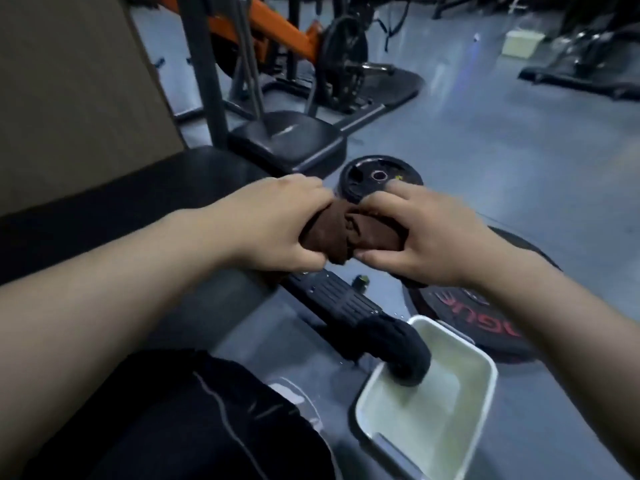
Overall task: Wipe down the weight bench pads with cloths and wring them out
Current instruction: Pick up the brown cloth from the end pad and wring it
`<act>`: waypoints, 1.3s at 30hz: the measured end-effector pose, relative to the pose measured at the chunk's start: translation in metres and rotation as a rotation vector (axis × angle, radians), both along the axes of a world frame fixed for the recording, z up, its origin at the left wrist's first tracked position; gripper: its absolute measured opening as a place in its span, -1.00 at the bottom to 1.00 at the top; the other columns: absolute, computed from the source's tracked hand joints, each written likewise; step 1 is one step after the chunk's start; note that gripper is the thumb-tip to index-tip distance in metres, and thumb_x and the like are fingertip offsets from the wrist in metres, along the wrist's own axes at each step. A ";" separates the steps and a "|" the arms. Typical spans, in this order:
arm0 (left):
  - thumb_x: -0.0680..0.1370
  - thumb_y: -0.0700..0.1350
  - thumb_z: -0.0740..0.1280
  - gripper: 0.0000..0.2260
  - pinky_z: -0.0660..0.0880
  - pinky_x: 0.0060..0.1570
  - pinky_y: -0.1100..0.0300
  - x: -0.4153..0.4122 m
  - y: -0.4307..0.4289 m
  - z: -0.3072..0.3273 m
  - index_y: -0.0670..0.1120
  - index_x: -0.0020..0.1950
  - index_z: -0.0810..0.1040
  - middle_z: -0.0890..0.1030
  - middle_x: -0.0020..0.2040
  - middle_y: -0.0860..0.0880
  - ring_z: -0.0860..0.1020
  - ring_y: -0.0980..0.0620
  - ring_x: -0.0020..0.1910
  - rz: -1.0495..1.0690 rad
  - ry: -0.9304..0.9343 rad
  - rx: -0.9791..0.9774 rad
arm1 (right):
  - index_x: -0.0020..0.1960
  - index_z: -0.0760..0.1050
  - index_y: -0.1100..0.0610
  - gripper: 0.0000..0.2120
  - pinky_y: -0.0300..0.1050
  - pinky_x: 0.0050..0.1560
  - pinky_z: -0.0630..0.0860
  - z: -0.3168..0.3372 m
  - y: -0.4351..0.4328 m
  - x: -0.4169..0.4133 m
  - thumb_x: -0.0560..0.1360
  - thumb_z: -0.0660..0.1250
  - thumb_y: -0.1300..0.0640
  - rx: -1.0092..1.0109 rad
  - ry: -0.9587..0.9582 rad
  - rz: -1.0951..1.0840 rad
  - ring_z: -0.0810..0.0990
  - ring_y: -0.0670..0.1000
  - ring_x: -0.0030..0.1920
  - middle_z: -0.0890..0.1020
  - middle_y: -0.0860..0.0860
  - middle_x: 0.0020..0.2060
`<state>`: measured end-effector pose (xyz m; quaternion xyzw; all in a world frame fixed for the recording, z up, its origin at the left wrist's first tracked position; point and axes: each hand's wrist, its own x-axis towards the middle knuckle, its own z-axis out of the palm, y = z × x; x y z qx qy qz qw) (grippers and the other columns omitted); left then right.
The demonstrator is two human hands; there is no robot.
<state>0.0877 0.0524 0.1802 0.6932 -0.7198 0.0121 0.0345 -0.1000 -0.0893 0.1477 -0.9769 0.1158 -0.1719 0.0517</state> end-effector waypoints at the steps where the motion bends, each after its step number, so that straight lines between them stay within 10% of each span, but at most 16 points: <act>1: 0.26 0.30 0.24 -0.58 0.44 -0.08 0.07 -0.017 -0.018 -0.010 0.04 -0.06 0.38 0.40 -0.13 0.09 0.42 0.03 -0.10 -0.047 -0.005 0.024 | 0.23 0.48 -0.05 -0.42 0.00 -0.17 0.50 -0.010 -0.008 -0.022 0.36 0.22 -0.37 0.014 0.017 -0.042 0.53 0.08 -0.04 0.52 -0.02 -0.04; 15: 0.43 0.12 0.40 -0.56 0.28 -0.04 0.04 -0.207 -0.138 -0.170 -0.02 0.22 0.40 0.46 0.14 -0.03 0.44 -0.08 0.16 -0.414 0.052 0.281 | 0.18 0.44 -0.08 -0.52 -0.09 -0.38 0.44 -0.171 -0.020 -0.242 0.35 0.29 -0.27 0.304 0.159 -0.510 0.50 0.05 -0.16 0.44 -0.06 -0.13; 25: 0.49 -0.02 0.37 -0.64 0.25 -0.06 0.04 -0.250 -0.141 -0.265 -0.07 0.23 0.40 0.45 0.17 -0.08 0.43 -0.11 0.11 -0.417 0.021 0.387 | 0.16 0.41 -0.07 -0.51 -0.37 -0.46 0.18 -0.263 -0.002 -0.274 0.28 0.31 -0.22 0.543 0.239 -0.655 0.50 -0.01 -0.20 0.42 -0.09 -0.14; 39: 0.48 0.01 0.38 -0.59 0.31 0.03 0.01 -0.258 -0.127 -0.302 -0.09 0.24 0.35 0.43 0.16 -0.10 0.41 -0.12 0.11 -0.469 0.092 0.600 | 0.15 0.37 -0.04 -0.45 -0.24 -0.36 0.44 -0.315 0.028 -0.282 0.24 0.36 -0.23 0.656 0.266 -0.661 0.54 -0.02 -0.17 0.48 -0.07 -0.09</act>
